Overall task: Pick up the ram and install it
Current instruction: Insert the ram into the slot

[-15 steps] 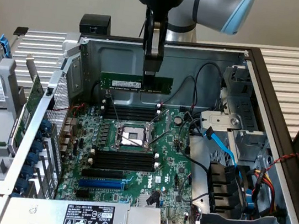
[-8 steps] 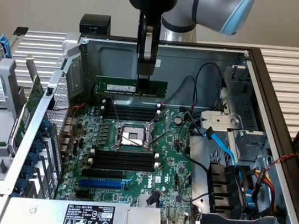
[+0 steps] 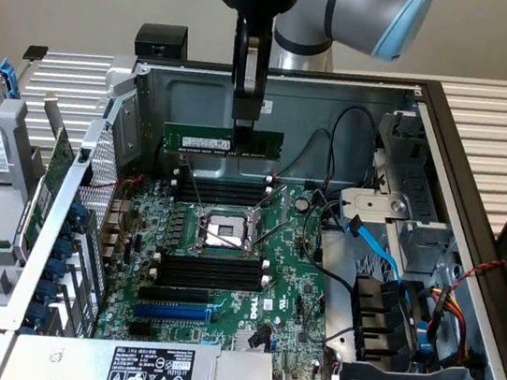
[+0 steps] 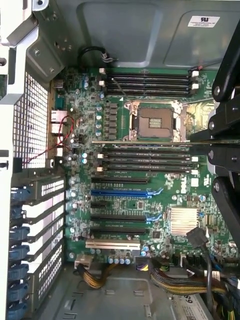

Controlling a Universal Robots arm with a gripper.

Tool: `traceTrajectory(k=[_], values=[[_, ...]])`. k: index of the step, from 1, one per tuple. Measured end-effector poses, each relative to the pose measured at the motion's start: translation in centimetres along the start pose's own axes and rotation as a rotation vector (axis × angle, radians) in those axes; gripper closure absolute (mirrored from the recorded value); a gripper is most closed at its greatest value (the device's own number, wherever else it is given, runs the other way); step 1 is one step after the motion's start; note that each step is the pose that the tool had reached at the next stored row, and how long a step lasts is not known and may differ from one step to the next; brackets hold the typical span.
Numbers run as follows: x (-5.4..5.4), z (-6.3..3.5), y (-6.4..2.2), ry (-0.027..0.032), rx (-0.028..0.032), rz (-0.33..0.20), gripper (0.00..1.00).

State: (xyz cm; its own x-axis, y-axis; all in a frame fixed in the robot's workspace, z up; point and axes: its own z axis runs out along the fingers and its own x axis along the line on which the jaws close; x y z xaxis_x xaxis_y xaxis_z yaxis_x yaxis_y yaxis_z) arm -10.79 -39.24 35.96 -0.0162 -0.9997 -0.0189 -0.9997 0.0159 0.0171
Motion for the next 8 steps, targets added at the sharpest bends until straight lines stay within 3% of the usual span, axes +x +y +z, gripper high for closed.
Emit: traceTrajectory(k=[3,4,5,8], values=[[-0.3,0.20,0.08,0.0025,0.0002,0.000,0.86],[-0.3,0.46,0.19,0.0154,0.0024,0.001,0.86],[-0.3,0.71,0.33,0.0268,0.0156,0.001,0.86],[-0.1,2.88,0.62,0.0254,0.0159,0.003,0.86]])
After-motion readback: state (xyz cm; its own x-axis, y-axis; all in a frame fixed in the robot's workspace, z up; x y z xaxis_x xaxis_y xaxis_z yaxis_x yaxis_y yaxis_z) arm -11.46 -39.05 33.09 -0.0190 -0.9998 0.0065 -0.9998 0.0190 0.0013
